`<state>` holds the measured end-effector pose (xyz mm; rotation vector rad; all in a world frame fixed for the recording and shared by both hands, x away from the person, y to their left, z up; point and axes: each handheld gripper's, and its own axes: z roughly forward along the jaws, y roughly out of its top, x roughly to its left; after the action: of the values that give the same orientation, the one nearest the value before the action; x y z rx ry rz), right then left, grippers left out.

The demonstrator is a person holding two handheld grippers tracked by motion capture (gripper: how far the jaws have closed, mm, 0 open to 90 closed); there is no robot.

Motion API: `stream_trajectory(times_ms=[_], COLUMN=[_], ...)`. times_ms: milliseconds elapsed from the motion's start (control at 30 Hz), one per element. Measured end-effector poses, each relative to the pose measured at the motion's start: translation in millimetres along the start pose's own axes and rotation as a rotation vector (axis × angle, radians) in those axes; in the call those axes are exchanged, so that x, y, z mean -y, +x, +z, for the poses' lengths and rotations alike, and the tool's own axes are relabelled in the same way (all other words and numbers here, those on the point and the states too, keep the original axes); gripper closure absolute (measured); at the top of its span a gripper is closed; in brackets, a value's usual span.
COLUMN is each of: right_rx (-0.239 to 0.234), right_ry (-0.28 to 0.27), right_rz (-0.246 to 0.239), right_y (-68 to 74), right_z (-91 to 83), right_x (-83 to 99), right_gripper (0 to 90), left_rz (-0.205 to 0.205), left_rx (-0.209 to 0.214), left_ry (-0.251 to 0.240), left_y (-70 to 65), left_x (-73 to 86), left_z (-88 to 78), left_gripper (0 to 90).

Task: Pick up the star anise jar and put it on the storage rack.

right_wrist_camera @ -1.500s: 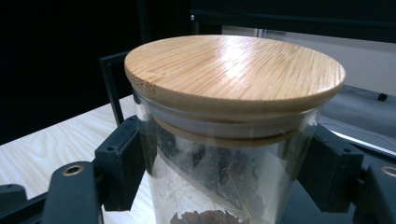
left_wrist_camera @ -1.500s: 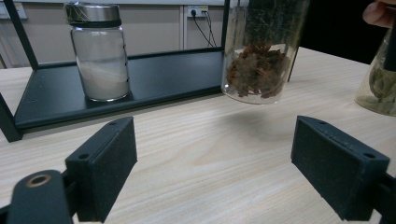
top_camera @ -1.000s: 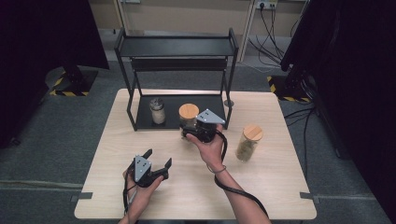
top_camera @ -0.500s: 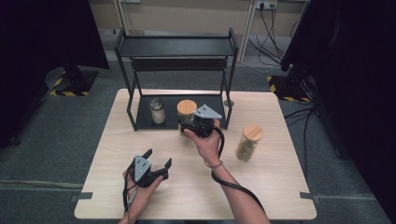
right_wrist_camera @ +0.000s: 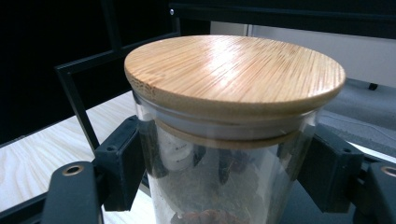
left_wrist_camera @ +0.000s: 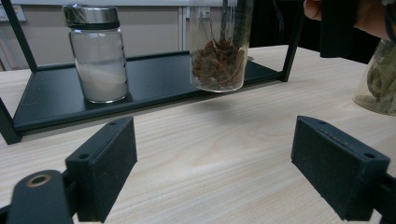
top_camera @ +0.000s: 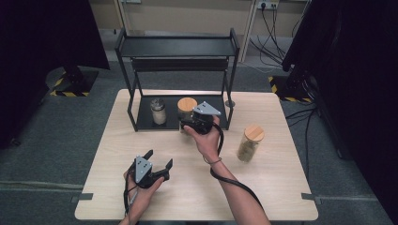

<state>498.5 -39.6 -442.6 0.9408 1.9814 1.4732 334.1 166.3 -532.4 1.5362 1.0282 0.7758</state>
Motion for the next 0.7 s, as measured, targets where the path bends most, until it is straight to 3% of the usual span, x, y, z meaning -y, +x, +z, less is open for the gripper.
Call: stream_trajectory(times_ms=[700], right_rx=[0.026], right_ry=[0.004], right_rz=[0.029], right_y=[-6.3], right_z=[16.7], right_x=[-3.1], right_gripper=[25.6], left_rz=[0.003], left_rx=[0.003], left_ry=[0.003], left_y=[-0.1], left_x=[-0.1], left_z=[0.0], left_gripper=[13.8])
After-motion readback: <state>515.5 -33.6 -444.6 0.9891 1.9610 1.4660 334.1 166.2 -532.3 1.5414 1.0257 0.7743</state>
